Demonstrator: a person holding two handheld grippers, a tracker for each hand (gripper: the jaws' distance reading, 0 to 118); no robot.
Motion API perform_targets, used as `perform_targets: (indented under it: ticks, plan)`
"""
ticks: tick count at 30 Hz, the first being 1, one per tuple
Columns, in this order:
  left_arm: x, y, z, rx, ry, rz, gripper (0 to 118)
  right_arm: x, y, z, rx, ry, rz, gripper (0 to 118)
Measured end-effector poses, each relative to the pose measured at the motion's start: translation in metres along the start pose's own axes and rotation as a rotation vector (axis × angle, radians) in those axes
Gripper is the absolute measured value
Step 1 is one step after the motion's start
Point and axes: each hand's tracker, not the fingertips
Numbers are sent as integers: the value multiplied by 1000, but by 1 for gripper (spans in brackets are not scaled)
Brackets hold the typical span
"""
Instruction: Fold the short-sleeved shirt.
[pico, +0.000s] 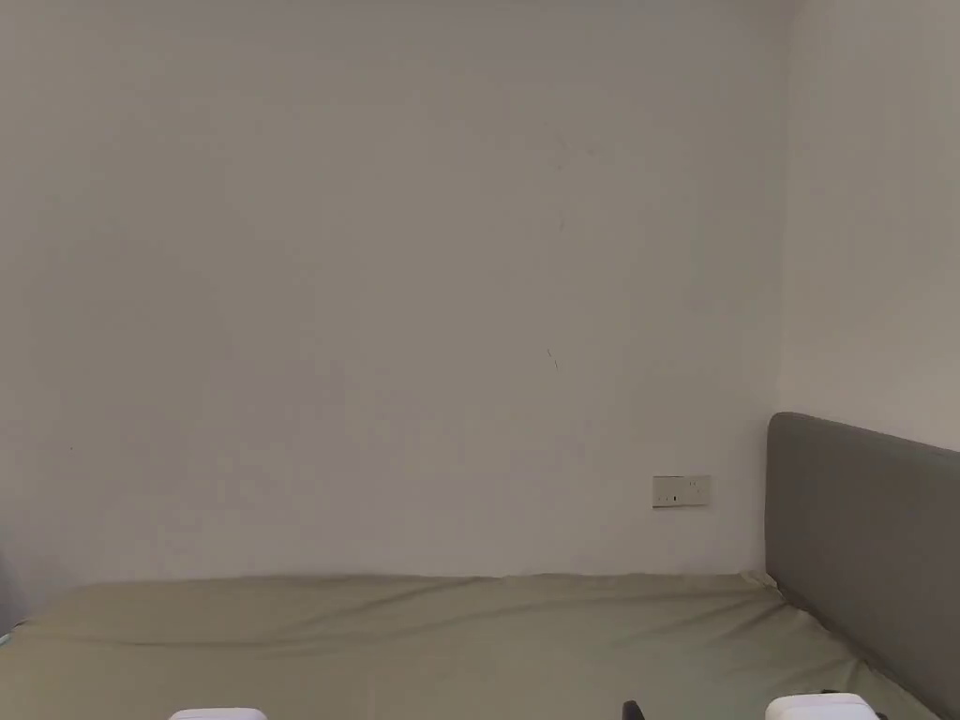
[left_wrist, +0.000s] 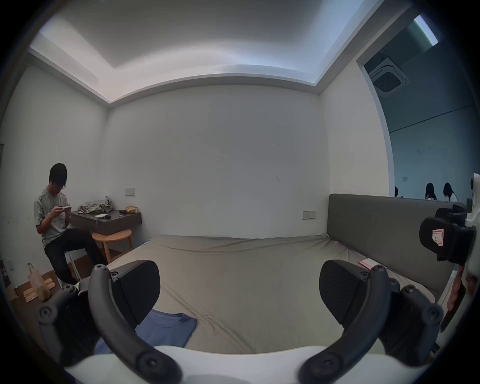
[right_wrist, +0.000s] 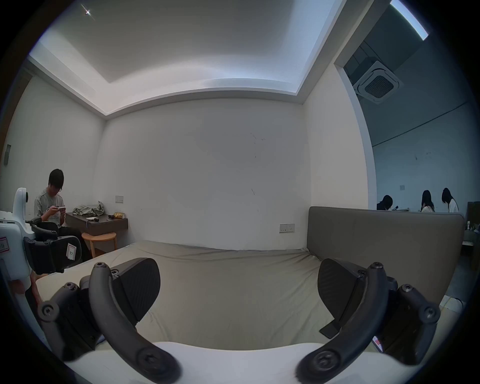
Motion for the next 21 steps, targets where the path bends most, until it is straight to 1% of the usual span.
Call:
perform_targets:
  ticks: [2,3,5,6,8,9,10,11,12,13,17,21]
  plan:
    - [1,0,3,12,14,-9,116,0,0,0,-14,5,0,118]
    - [1,0,4,13,18,-9,110,0,0,0,-21,4,-5,118]
    - [0,0,3,7,-4,-12,95,0,0,1,-23,-10,-22,115]
    - [0,0,3,2,-8,-10,80,0,0,0,-24,-17,-25,108]
    - [1,-1,3,-5,2,-7,72,0,0,0,-26,-20,-29,101]
    - [0,-2,1,-10,4,-7,55,0,0,0,-27,-19,-30,79]
    - [-1,-2,1,-15,2,-5,40,0,0,-1,-30,-23,-29,58]
    - [-3,-3,0,-24,-22,5,26,0,0,-2,-36,-30,-24,32]
    - [-4,-3,0,-29,-40,19,7,-1,-1,-4,-38,-46,-16,14]
    - [-5,-3,0,-30,-44,22,0,0,-2,-4,-35,-48,-15,14]
    - [-3,-3,0,-33,-64,17,0,4,-2,-3,-40,-33,-31,14]
    - [-2,-2,0,-32,-64,19,0,3,-3,-1,-27,-22,-15,13]
